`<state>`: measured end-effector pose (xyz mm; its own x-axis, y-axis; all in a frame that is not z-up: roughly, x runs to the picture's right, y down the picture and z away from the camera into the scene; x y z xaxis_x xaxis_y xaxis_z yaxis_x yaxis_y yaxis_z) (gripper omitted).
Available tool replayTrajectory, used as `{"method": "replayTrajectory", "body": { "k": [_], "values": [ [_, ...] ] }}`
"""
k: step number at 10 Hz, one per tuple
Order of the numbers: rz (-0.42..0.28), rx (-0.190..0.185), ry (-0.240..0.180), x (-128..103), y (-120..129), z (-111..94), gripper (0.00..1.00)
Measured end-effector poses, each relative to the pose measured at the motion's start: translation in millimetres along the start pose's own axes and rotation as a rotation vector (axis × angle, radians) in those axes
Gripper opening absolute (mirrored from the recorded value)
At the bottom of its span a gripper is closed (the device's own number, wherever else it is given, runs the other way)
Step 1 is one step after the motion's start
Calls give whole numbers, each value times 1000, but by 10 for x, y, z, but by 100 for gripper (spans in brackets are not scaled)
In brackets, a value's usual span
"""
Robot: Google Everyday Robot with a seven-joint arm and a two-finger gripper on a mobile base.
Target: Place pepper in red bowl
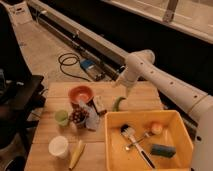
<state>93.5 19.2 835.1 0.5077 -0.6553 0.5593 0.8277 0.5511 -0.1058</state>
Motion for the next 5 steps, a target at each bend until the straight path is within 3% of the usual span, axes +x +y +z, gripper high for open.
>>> {"method": "replayTrajectory", "body": {
  "k": [5],
  "values": [
    [-33,-87,-108,-137,40,622,65]
  ]
}}
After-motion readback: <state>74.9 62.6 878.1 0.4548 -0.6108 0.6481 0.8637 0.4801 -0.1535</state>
